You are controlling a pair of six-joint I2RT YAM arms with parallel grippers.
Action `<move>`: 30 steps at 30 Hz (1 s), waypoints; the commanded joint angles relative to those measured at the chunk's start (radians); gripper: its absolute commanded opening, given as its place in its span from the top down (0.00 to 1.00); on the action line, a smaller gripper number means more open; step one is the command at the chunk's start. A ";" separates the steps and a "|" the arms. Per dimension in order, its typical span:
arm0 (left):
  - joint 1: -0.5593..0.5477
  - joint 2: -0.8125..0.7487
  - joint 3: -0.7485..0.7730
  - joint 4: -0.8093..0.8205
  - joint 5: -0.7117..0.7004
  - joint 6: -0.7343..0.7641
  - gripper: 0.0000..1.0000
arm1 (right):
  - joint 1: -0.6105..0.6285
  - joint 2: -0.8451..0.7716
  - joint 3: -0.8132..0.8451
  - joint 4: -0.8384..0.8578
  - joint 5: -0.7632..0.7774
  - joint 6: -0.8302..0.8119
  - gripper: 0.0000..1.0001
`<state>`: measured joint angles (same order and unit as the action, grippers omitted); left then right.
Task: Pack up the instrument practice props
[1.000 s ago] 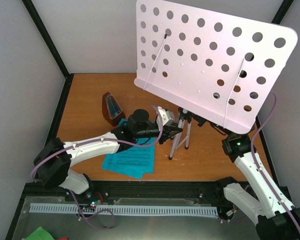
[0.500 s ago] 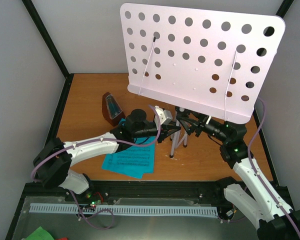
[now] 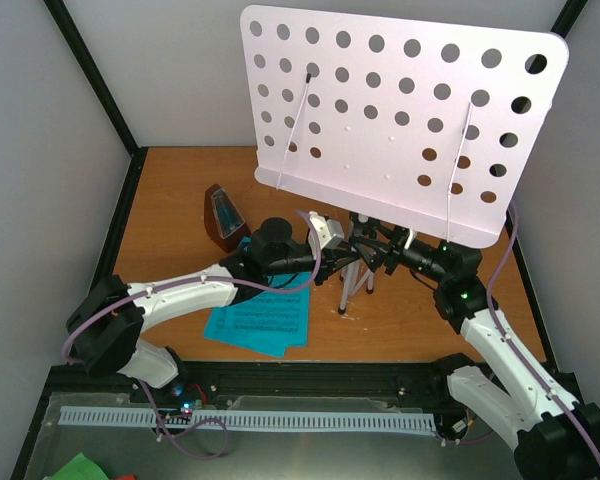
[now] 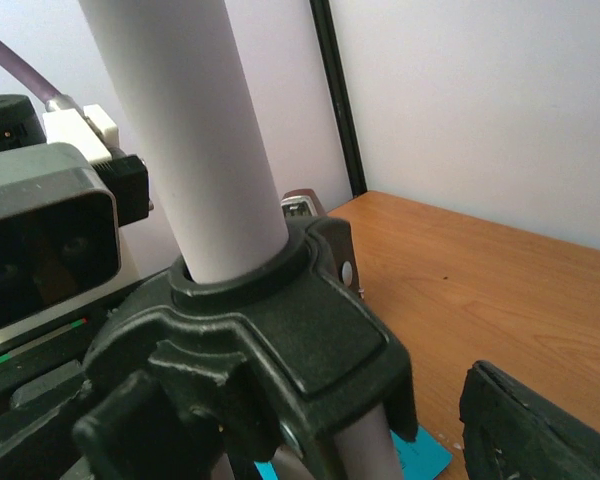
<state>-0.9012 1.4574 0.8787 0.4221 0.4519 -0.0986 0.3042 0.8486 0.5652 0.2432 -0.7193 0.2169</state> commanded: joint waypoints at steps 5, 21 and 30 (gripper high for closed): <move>-0.024 0.017 0.058 0.058 0.061 0.008 1.00 | 0.008 0.069 -0.029 0.092 0.014 0.019 0.17; -0.038 0.025 0.048 0.059 0.058 -0.008 1.00 | 0.010 0.077 -0.101 0.270 0.053 0.107 0.54; -0.038 -0.011 0.123 0.005 0.105 -0.088 1.00 | 0.010 0.038 -0.066 0.268 0.065 0.207 0.75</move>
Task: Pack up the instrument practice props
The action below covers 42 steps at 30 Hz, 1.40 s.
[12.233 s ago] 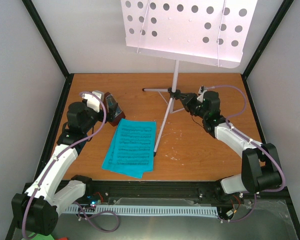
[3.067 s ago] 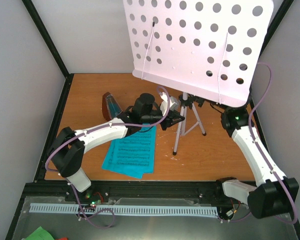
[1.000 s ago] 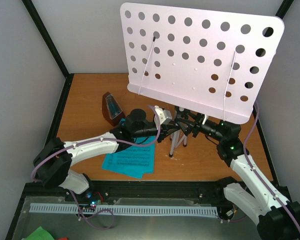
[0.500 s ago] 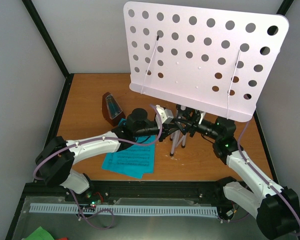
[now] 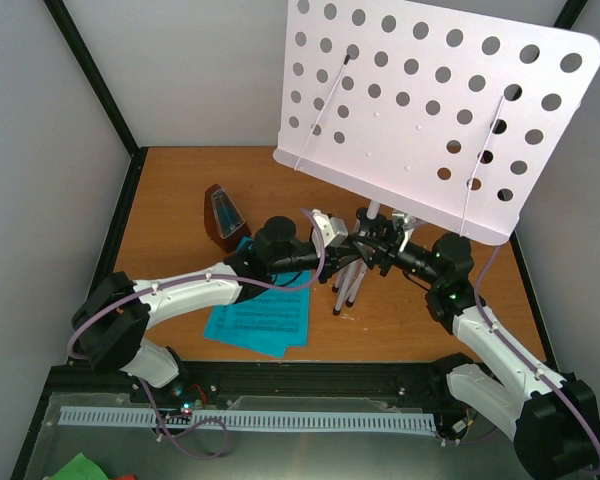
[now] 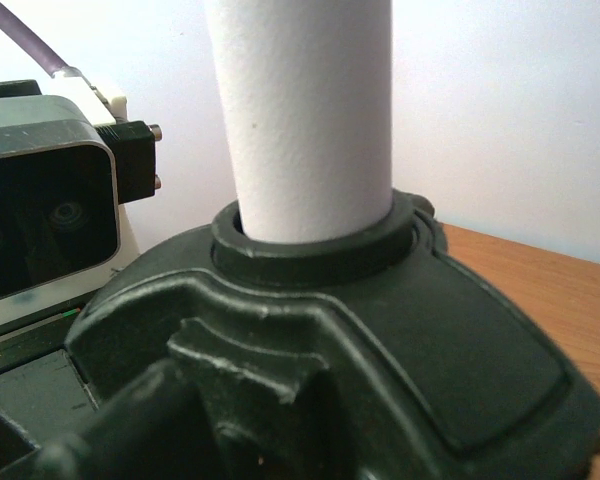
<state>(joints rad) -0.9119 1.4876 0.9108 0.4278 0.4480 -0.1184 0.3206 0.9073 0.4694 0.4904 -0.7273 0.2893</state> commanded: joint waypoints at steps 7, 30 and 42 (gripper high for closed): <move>-0.027 -0.089 0.166 -0.104 0.123 -0.181 1.00 | 0.001 -0.044 0.056 0.017 0.082 0.310 0.86; -0.020 0.076 0.243 -0.336 -0.046 -0.300 1.00 | 0.048 0.300 -0.135 0.200 0.378 0.573 0.97; -0.005 0.150 0.244 -0.367 -0.095 -0.284 1.00 | 0.049 0.550 -0.200 0.466 0.370 0.611 0.97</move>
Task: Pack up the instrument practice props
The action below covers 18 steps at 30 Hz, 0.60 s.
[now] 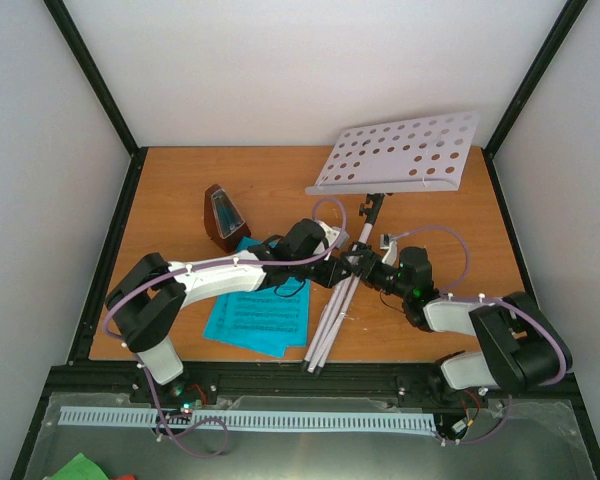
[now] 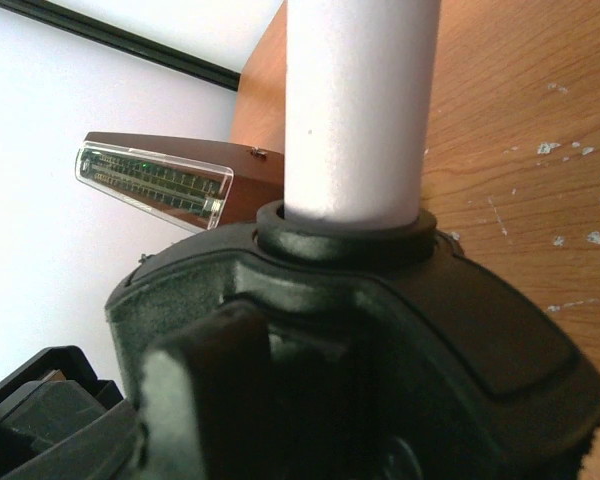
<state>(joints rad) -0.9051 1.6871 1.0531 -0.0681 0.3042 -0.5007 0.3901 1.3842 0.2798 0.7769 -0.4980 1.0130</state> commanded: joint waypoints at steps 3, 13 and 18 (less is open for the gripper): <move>-0.011 -0.027 0.108 0.116 0.018 0.110 1.00 | -0.020 0.140 -0.002 0.233 0.132 -0.109 0.97; -0.009 0.050 0.143 0.080 -0.029 0.135 1.00 | -0.020 0.234 0.014 0.214 0.177 -0.176 0.89; -0.009 0.079 0.150 0.074 -0.026 0.139 1.00 | -0.020 0.257 0.029 0.175 0.201 -0.220 0.84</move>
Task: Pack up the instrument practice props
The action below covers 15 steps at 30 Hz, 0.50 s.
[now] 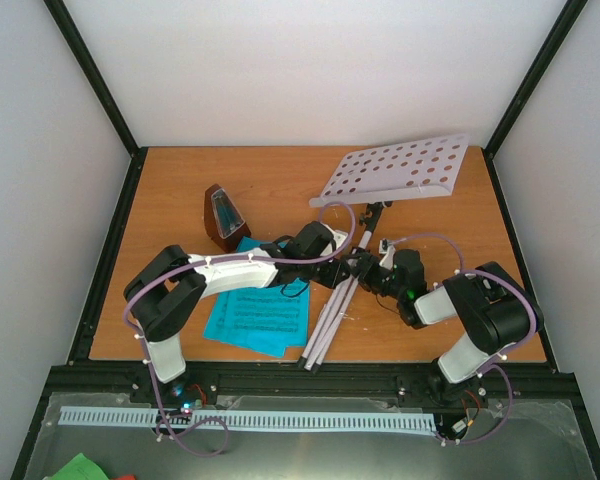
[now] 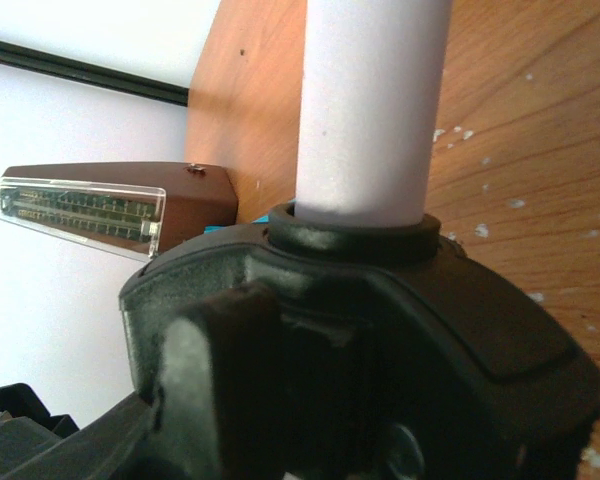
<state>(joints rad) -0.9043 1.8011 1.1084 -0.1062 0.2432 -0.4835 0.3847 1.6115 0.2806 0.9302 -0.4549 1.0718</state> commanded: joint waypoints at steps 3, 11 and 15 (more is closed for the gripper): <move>-0.010 -0.027 0.100 0.107 0.047 0.119 0.98 | -0.015 0.051 0.035 0.028 0.164 -0.281 0.83; -0.009 -0.070 0.038 0.090 0.039 0.111 0.65 | -0.015 0.102 0.038 0.071 0.176 -0.256 0.78; -0.009 -0.134 -0.022 0.092 0.026 0.110 0.53 | -0.015 0.107 0.041 0.075 0.187 -0.252 0.77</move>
<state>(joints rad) -0.9100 1.7645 1.1061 -0.0952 0.2604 -0.4057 0.3702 1.7111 0.3023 0.9268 -0.3981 1.0420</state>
